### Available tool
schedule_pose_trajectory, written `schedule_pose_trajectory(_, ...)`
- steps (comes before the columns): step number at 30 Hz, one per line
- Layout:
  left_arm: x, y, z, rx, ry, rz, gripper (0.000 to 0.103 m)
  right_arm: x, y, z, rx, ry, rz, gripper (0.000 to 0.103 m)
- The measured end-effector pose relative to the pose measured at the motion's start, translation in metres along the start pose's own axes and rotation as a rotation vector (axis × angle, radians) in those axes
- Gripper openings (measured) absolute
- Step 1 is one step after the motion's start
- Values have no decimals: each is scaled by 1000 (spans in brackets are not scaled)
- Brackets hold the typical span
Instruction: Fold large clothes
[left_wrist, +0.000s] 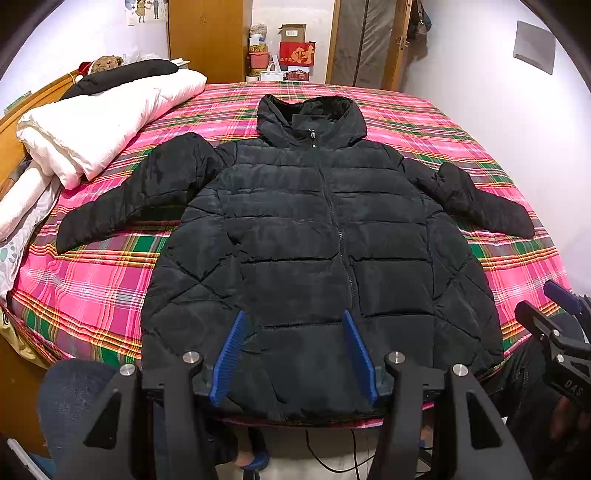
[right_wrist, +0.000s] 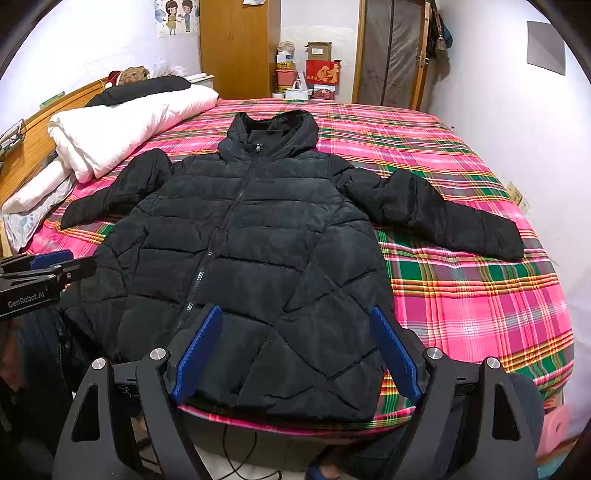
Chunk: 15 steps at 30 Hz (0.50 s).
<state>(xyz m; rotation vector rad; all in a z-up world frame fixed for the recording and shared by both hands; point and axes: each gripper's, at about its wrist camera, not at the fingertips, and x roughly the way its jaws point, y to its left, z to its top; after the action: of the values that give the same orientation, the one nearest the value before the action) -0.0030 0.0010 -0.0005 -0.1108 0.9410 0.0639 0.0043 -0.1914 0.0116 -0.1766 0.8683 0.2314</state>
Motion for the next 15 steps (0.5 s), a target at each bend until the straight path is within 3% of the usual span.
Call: schedule_pose_trajectory(15,-2,1,0,-4,-3,9,57,0,0,0,0,0,0,82)
